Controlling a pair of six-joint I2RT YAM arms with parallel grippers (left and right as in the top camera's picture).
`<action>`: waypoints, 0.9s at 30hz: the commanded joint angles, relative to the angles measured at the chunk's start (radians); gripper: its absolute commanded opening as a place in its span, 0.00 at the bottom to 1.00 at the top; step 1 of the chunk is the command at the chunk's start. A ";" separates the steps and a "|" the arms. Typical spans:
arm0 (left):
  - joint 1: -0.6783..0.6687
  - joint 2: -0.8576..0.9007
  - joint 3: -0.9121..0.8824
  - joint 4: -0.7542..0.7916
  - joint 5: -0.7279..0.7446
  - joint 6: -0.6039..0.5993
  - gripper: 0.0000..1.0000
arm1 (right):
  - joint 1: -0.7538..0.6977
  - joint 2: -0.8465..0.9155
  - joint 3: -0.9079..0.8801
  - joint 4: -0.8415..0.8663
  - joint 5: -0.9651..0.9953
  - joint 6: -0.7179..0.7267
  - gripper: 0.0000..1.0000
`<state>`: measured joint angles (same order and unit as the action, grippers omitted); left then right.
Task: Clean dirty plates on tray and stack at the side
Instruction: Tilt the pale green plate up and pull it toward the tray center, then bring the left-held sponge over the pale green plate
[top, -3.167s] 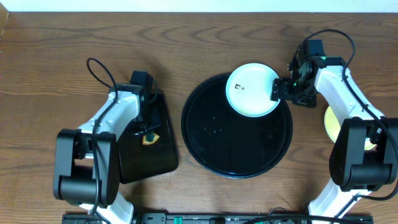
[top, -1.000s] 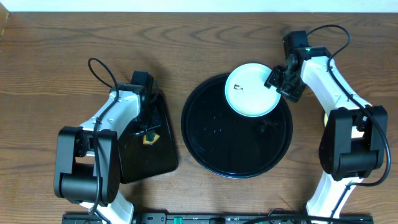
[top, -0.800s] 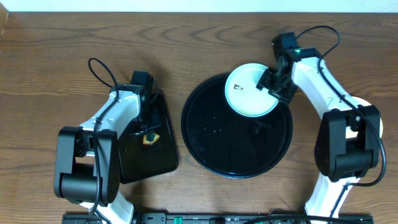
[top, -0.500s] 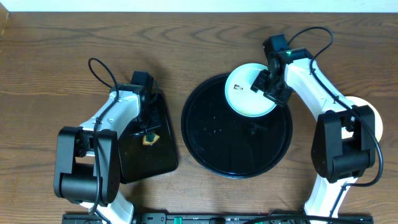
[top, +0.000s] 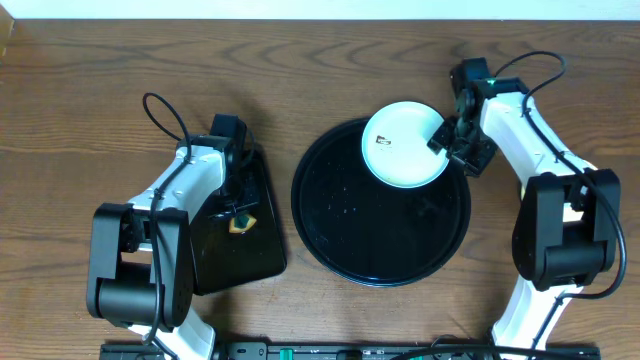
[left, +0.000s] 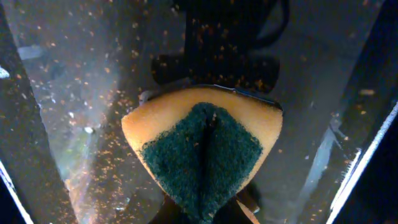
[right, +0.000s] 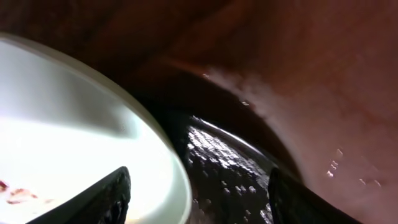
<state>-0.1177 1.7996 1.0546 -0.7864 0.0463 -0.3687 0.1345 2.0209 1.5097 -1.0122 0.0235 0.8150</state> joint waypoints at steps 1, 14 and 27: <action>0.006 0.003 -0.006 -0.007 -0.001 0.008 0.08 | 0.038 -0.006 -0.032 0.035 -0.001 -0.011 0.70; 0.006 0.003 -0.006 -0.008 -0.001 0.009 0.08 | 0.056 -0.006 -0.114 0.137 -0.005 0.045 0.56; 0.006 0.003 -0.006 -0.010 -0.001 0.008 0.07 | 0.057 -0.006 -0.208 0.235 0.011 0.059 0.01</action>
<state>-0.1177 1.7996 1.0546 -0.7879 0.0463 -0.3660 0.1890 1.9812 1.3327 -0.7837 -0.0181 0.8562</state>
